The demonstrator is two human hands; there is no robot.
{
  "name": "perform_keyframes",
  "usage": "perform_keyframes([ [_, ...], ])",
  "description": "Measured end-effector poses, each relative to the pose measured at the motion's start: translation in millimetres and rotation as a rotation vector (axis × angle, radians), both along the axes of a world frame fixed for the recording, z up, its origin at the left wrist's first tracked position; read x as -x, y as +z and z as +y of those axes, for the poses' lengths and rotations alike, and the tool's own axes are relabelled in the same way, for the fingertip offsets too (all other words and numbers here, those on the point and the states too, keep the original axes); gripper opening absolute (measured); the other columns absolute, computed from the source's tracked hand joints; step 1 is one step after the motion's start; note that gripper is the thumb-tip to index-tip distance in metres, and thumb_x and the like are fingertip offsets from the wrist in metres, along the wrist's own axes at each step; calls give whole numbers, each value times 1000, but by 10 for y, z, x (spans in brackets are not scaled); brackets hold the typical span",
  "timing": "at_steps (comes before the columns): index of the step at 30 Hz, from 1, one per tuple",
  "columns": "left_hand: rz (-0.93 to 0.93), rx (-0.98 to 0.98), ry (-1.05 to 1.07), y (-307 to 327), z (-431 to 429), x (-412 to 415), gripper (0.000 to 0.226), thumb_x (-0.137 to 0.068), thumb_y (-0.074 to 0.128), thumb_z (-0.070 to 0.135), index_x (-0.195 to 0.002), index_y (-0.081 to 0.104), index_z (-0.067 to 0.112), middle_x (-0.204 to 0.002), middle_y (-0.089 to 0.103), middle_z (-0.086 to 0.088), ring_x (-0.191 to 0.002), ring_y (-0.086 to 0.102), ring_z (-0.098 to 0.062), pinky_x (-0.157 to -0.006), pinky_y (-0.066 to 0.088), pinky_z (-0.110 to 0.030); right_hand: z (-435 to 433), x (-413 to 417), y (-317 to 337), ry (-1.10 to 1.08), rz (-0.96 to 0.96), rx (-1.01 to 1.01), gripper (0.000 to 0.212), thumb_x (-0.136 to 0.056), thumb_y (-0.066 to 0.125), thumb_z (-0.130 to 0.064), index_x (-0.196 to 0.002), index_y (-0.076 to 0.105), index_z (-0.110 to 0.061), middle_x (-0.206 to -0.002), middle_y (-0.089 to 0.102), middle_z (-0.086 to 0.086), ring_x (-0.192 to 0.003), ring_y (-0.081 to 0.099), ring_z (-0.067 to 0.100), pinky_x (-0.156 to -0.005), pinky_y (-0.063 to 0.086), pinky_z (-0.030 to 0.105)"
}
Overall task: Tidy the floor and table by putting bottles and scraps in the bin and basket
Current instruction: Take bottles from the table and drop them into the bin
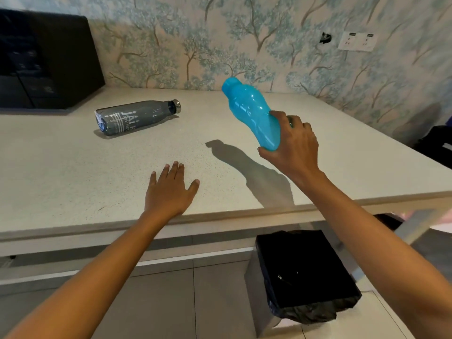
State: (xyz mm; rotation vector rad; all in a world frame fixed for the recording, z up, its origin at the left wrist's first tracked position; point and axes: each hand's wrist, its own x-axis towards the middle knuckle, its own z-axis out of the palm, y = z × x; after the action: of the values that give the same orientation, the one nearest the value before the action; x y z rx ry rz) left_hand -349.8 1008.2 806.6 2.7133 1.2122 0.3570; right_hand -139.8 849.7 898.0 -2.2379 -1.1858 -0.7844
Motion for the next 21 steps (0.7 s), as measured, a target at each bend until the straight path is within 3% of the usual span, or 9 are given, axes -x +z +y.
perform_keyframes([
  [3,-102,-1,9,40,-115,48,61,-98,30,48,-149,28,15,-157,27,-6,-146,23,-25,-120,14,-44,-462,193,-18,15,-18,-38,80,-65,76,-45,-136,45,-23,-123,57,8,-98,55,30,-76,48,37],
  [6,-246,-8,6,69,-254,141,49,-97,39,36,-140,45,14,-139,53,-11,-128,47,-30,-111,32,-44,-900,346,-62,19,-37,-77,80,-64,76,-44,-135,45,-25,-123,57,6,-98,55,30,-76,48,38],
  [8,-240,-26,13,65,-351,195,47,-98,37,33,-139,46,13,-137,54,-13,-127,48,-31,-110,32,-44,-1196,418,-99,26,-56,-92,80,-63,76,-44,-135,45,-26,-122,57,5,-98,55,30,-76,48,38],
  [12,-92,-98,21,-31,-595,223,51,-102,25,36,-147,34,13,-156,31,-7,-144,26,-29,-118,15,-47,-1731,443,-198,86,-80,-124,77,-65,75,-42,-134,46,-23,-124,57,3,-98,54,26,-79,48,37],
  [14,-227,-139,-13,-79,-763,222,47,-101,32,33,-138,47,9,-147,45,-13,-137,38,-32,-113,26,-47,-1977,413,-283,123,-52,-174,78,-66,78,-40,-134,46,-19,-126,55,1,-102,54,23,-84,46,33],
  [17,-535,-171,-112,-131,-1072,125,26,-95,48,19,-106,67,4,-110,67,-14,-109,55,-30,-90,44,-41,-2346,342,-493,138,-6,-219,83,-67,79,-44,-136,42,-16,-132,51,-1,-112,51,19,-97,40,24],
  [19,-560,-208,-163,-156,-1261,-3,19,-91,53,12,-102,67,4,-103,67,-13,-103,56,-29,-87,45,-40,-2577,286,-680,129,4,-239,84,-69,77,-47,-139,42,-16,-135,50,-1,-118,50,18,-106,33,17],
  [21,-559,-203,-233,-170,-1459,-205,20,-89,56,8,-106,66,3,-105,67,-14,-103,57,-29,-88,45,-39,-2823,201,-900,112,13,-248,84,-70,76,-47,-139,43,-14,-137,49,-2,-121,49,18,-108,33,21],
])
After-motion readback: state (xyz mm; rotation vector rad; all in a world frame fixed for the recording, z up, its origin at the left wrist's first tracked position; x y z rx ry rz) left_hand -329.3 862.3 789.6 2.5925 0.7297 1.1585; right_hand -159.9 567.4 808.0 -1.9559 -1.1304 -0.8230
